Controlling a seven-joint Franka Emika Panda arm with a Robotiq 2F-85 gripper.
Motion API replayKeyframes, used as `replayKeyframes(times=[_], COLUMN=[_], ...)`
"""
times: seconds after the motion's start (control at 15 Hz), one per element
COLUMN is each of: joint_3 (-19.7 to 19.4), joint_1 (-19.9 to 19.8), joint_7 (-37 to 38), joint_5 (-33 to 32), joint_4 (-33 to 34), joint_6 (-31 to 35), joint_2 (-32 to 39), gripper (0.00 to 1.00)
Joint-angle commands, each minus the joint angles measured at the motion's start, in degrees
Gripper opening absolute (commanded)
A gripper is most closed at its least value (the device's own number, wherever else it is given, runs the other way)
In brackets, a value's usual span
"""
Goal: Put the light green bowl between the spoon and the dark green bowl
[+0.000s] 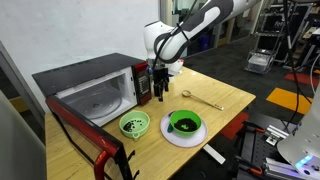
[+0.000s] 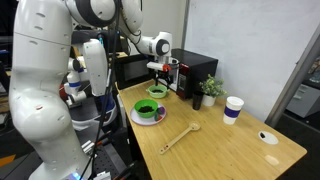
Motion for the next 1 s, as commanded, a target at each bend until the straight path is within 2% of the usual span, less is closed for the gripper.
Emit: replayKeyframes(times=[0.0, 0.4, 0.93], joint_3=[0.43, 0.92, 1.77], joint_1=[0.64, 2.41, 2.62], joint_7=[-1.33, -1.47, -2.49], joint_5=[0.97, 0.65, 1.6], joint_4=[5.13, 10.51, 16.22], joint_6=[0.97, 2.81, 7.15], joint_2=[6.22, 12.83, 18.67], gripper=[1.0, 1.0, 1.0])
